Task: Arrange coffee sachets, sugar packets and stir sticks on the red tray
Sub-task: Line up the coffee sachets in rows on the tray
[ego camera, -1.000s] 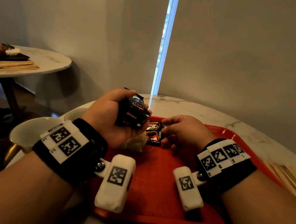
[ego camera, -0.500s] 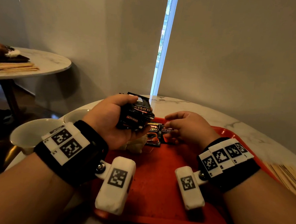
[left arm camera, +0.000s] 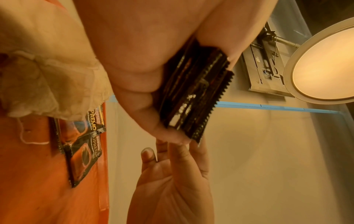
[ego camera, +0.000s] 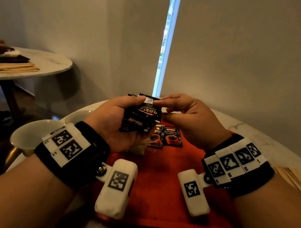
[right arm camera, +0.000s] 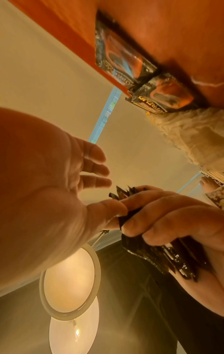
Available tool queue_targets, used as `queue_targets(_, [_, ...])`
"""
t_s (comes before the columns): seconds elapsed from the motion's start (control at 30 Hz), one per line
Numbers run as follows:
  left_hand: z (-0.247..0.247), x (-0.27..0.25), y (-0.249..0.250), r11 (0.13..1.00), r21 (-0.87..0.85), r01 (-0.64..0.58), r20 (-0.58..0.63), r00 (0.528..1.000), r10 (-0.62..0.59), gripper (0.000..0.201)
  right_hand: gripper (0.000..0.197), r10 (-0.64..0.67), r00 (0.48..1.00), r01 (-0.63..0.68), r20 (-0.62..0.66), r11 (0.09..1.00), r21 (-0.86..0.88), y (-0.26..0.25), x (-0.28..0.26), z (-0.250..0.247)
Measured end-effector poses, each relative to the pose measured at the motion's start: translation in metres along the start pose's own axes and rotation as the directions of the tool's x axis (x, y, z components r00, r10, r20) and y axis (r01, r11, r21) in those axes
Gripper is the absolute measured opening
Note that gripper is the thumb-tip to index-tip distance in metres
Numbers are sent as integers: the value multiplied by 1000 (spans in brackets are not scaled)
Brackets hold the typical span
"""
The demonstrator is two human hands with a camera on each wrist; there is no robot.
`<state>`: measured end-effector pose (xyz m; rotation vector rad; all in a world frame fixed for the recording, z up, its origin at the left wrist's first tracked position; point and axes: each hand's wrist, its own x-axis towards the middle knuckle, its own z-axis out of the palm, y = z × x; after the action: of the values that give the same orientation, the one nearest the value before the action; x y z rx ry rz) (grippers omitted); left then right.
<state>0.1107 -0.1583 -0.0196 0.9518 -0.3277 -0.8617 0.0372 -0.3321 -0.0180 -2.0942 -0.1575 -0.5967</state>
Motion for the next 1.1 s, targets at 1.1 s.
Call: queue_targets(1.1, [2, 2, 1, 998, -44, 38, -106, 993, -43, 41, 21, 719, 673, -691, -175, 695, 199, 79, 0, -21])
